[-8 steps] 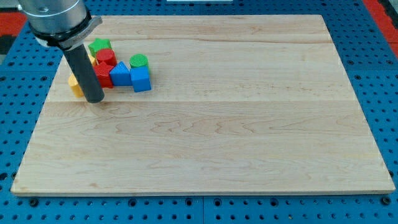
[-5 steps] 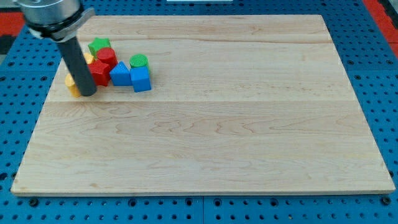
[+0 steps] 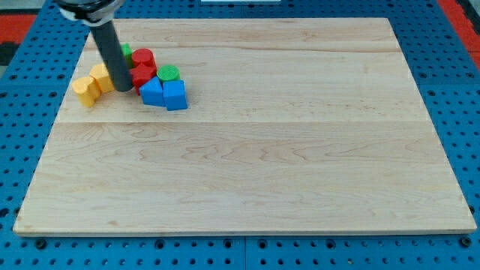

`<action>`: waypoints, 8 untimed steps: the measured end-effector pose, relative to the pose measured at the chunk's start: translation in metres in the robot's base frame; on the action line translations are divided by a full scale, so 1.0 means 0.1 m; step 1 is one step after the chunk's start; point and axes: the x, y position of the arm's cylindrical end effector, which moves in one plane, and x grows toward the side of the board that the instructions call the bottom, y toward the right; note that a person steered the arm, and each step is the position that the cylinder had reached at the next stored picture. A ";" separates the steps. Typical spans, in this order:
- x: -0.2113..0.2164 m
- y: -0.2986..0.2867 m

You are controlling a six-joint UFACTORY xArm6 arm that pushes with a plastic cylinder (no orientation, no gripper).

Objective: Separate red circle from group of blocks

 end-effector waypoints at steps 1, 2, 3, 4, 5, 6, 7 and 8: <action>-0.28 0.25; -0.58 0.34; -0.53 0.35; -0.51 0.07; -0.52 -0.41; -0.68 -0.51; -0.86 -0.38; -0.86 0.26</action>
